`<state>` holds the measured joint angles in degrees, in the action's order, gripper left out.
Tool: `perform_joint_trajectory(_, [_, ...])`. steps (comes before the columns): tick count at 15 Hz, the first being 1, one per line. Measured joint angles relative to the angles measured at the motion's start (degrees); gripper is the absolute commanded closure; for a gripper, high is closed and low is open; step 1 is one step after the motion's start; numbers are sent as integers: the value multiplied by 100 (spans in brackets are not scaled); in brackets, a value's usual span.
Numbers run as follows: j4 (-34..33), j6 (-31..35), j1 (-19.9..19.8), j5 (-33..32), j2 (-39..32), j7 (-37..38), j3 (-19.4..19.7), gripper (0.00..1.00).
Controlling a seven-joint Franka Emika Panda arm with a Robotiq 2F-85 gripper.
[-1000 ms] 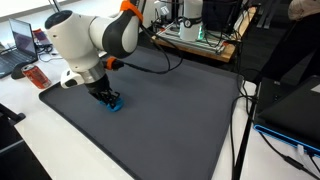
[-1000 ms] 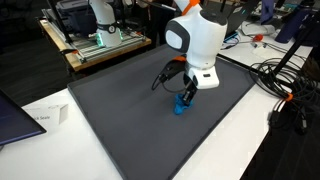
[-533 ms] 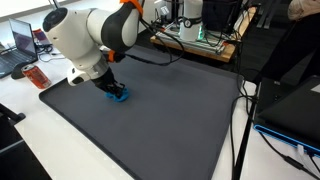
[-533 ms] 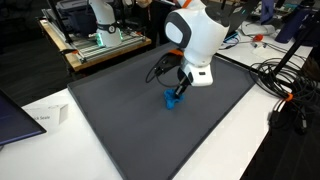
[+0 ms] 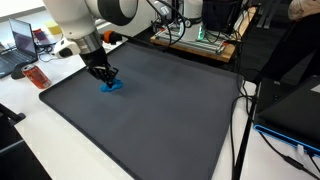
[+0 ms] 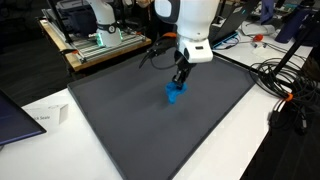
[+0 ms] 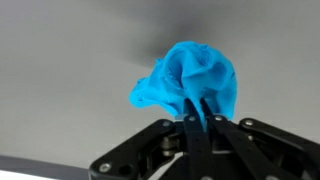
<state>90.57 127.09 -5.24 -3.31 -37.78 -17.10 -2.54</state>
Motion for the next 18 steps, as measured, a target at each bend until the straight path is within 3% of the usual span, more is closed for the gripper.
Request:
perform_joint_trajectory(5, [1393, 1306, -369, 679, 1135, -580, -237, 98])
perform_joint_trajectory(10, [2841, 2077, -801, 1993, 2340, -1820, -624, 98])
perform_joint_trajectory(14, [3744, 2208, -765, 2843, 3426, -2577, -575, 99])
perform_joint_trajectory(18, [4262, 2180, -376, 2734, 4433, -2517, -166, 99])
